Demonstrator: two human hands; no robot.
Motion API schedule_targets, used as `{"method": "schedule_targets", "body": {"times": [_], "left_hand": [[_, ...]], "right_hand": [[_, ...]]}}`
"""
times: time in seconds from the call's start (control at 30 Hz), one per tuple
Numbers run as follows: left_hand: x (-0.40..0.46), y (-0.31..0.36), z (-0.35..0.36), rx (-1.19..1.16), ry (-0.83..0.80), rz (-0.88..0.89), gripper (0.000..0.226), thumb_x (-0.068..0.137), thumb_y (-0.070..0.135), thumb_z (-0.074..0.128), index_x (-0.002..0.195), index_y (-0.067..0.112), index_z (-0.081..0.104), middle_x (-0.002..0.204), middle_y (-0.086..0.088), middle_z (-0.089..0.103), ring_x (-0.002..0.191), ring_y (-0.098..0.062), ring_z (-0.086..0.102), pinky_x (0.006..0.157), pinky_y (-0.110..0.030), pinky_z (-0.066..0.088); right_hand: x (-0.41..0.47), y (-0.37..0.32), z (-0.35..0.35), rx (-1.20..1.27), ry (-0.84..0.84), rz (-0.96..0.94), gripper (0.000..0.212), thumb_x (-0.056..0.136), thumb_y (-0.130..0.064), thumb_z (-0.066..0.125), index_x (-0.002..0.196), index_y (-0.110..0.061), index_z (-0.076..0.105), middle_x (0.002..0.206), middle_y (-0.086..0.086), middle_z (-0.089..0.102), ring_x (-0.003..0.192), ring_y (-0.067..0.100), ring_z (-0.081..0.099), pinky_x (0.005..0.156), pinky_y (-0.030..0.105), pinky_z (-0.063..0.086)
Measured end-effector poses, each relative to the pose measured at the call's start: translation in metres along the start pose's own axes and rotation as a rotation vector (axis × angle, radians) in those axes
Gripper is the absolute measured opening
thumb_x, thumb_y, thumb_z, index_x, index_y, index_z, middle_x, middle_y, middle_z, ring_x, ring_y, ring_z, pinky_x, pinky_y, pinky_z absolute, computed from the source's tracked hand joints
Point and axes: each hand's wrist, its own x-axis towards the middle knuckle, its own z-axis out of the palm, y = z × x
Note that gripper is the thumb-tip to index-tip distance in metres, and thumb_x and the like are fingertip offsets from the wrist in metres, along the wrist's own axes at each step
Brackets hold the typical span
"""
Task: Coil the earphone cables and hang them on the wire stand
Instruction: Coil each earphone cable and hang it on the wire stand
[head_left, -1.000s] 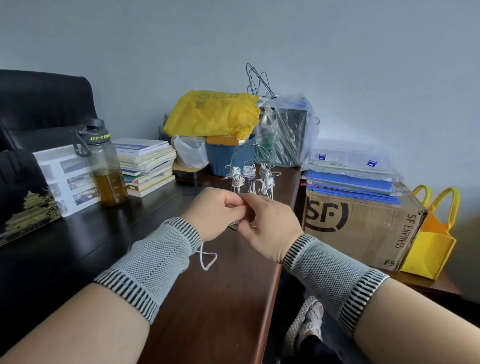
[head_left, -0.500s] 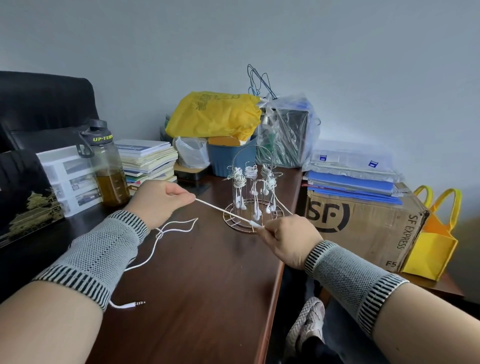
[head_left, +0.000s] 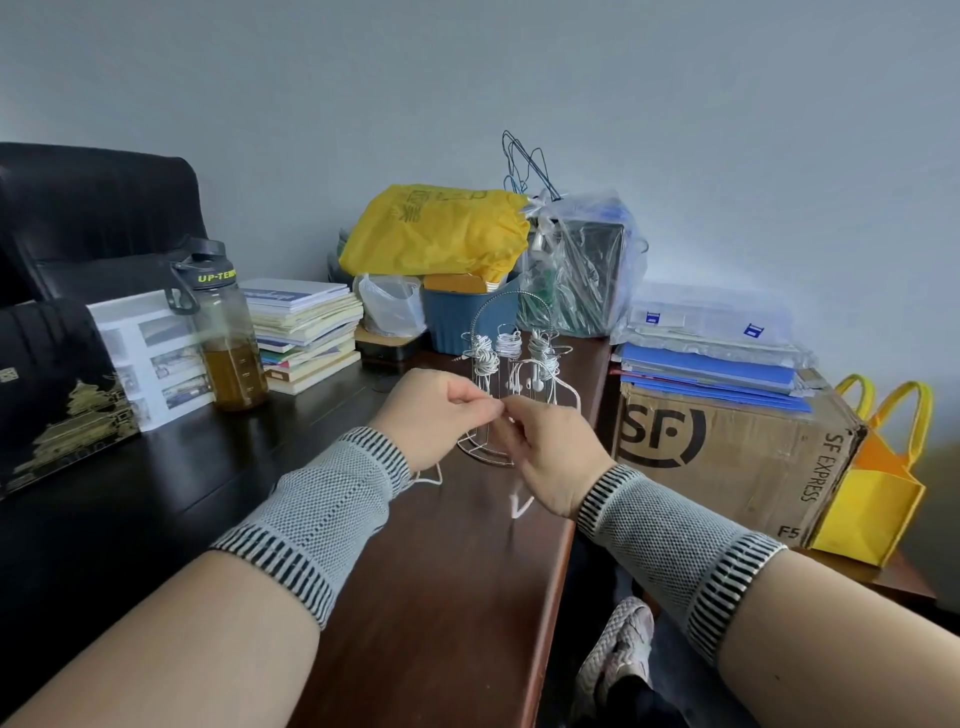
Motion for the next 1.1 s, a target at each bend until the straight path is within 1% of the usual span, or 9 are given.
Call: {"method": "schedule_targets", "body": {"times": [0.17,0.33,0.43,0.63,0.77,0.87,0.97,1.03,1.1], "left_hand": [[0.002,-0.01,-0.017,0.069,0.02,-0.071,0.006,0.085,0.033,0.072,0.082,0.029,0.074,0.076,0.015,0.07,0.075,0.002,0.062,0.059,-0.008,0.039],[0.002,-0.034,-0.041,0.079,0.108,-0.156,0.01,0.082,0.038,0.075,0.082,0.028,0.075,0.083,0.01,0.073,0.087,-0.009,0.066,0.08,-0.026,0.05],[0.002,-0.045,-0.057,0.032,0.208,-0.187,0.009,0.081,0.033,0.076,0.075,0.03,0.072,0.08,0.01,0.07,0.083,-0.01,0.063,0.074,-0.023,0.046],[0.003,-0.053,-0.064,-0.017,0.268,-0.211,0.01,0.079,0.033,0.079,0.073,0.03,0.071,0.095,0.003,0.072,0.098,-0.016,0.064,0.095,-0.033,0.048],[0.002,-0.044,-0.051,-0.04,0.155,-0.201,0.017,0.071,0.042,0.08,0.076,0.026,0.076,0.08,0.004,0.074,0.088,-0.021,0.069,0.088,-0.036,0.054],[0.0,-0.028,-0.033,-0.028,0.088,-0.148,0.012,0.076,0.037,0.079,0.076,0.026,0.076,0.079,0.004,0.074,0.084,-0.016,0.068,0.078,-0.03,0.052],[0.001,-0.012,-0.013,-0.017,0.04,-0.066,0.009,0.081,0.03,0.076,0.074,0.026,0.074,0.069,0.012,0.07,0.067,0.004,0.061,0.062,-0.015,0.043],[0.002,-0.007,-0.008,-0.024,0.008,-0.042,0.01,0.082,0.029,0.076,0.073,0.027,0.074,0.064,0.014,0.068,0.06,0.009,0.058,0.06,-0.011,0.04],[0.003,-0.009,-0.01,-0.019,0.007,-0.054,0.009,0.083,0.03,0.075,0.074,0.028,0.073,0.068,0.015,0.069,0.064,0.006,0.059,0.063,-0.015,0.04]], "right_hand": [[-0.007,0.023,-0.005,-0.035,0.0,0.129,0.032,0.098,-0.027,0.046,0.078,-0.008,0.062,0.061,0.0,0.055,0.066,0.024,0.054,0.065,0.031,0.041],[-0.012,0.035,-0.008,-0.073,-0.022,0.207,0.035,0.097,-0.025,0.043,0.081,-0.005,0.067,0.073,0.007,0.067,0.074,0.025,0.062,0.069,0.031,0.047],[-0.016,0.049,-0.013,-0.083,0.003,0.311,0.036,0.096,-0.024,0.042,0.078,-0.004,0.068,0.072,0.009,0.068,0.073,0.026,0.063,0.07,0.031,0.05],[-0.019,0.056,-0.016,-0.076,-0.121,0.451,0.036,0.092,-0.026,0.047,0.08,-0.002,0.07,0.075,0.011,0.07,0.078,0.026,0.065,0.072,0.028,0.051],[-0.013,0.035,-0.019,-0.017,-0.002,0.314,0.055,0.085,-0.046,0.044,0.125,-0.013,0.061,0.12,0.004,0.064,0.114,0.02,0.056,0.096,0.025,0.039],[-0.005,0.015,-0.015,-0.014,0.03,0.13,0.06,0.086,-0.045,0.044,0.139,-0.017,0.048,0.131,0.002,0.058,0.124,0.018,0.046,0.104,0.027,0.033],[0.003,-0.003,-0.002,0.026,-0.062,0.029,0.035,0.096,-0.03,0.05,0.128,-0.015,0.057,0.104,0.003,0.069,0.099,0.021,0.061,0.091,0.029,0.045],[0.005,-0.004,0.002,0.005,-0.035,0.008,0.024,0.099,-0.027,0.047,0.099,-0.01,0.065,0.073,0.0,0.06,0.071,0.023,0.055,0.071,0.03,0.043],[0.004,0.003,0.001,0.007,-0.005,0.07,0.029,0.099,-0.027,0.047,0.086,-0.008,0.065,0.064,-0.002,0.053,0.064,0.02,0.048,0.064,0.03,0.038]]}}
